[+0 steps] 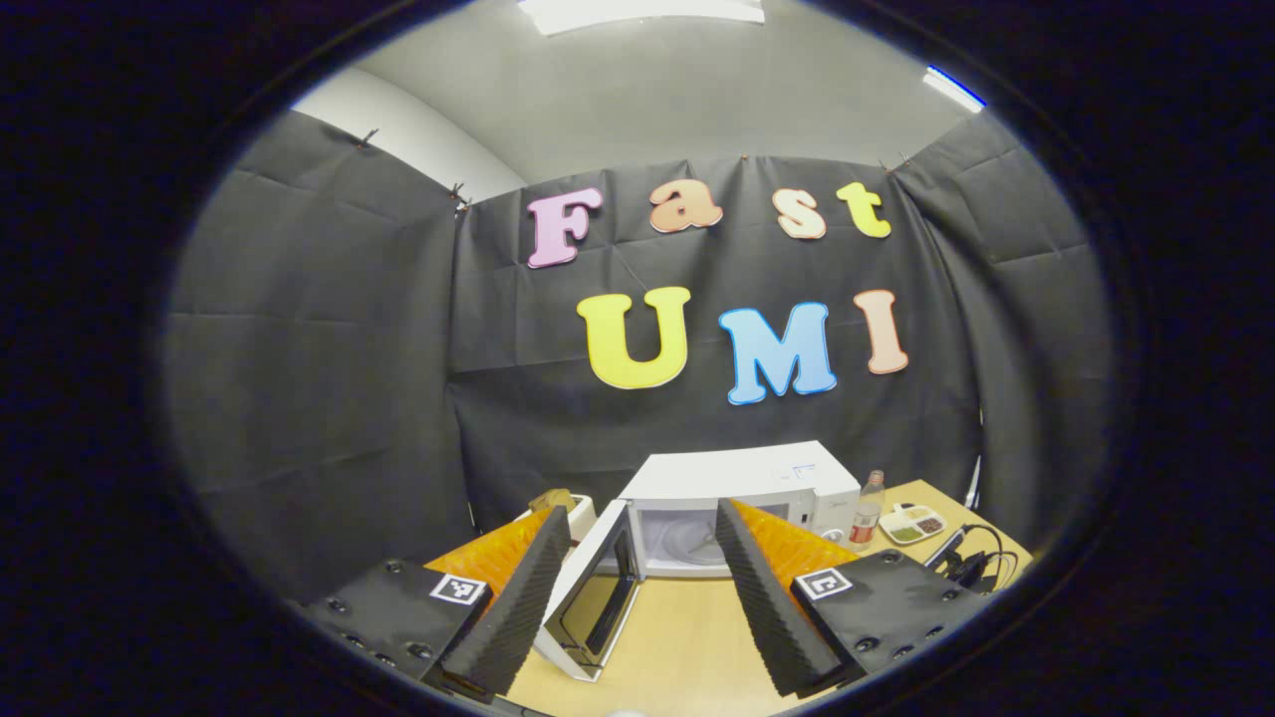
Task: Open the microwave oven with the left hand, put the food in, and close the microwave oven.
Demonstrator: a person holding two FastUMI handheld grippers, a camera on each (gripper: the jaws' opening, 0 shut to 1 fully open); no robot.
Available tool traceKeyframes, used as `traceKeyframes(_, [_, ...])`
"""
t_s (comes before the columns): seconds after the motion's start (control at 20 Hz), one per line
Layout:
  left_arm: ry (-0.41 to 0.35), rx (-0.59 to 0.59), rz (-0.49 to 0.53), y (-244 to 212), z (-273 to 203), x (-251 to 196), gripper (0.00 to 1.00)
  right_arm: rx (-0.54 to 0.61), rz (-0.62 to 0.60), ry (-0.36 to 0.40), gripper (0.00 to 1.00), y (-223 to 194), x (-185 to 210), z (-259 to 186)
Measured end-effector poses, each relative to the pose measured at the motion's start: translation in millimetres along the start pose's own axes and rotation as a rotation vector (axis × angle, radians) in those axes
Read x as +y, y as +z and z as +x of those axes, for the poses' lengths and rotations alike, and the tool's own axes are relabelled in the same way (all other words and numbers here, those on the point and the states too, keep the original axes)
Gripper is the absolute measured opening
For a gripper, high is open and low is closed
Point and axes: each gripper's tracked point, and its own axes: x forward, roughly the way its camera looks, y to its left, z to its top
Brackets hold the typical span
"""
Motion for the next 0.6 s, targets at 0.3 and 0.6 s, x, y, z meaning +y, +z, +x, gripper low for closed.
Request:
traceKeyframes(0.3, [-0.051,-0.018,0.001,11,23,-1,0.99,0.082,-0.003,-0.004,0.68,3,-1,-6])
traceKeyframes(0.6, [-0.088,-0.024,-0.034,6,33,4,0.99,0.010,0.106,0.025,0.68,55,7,-30])
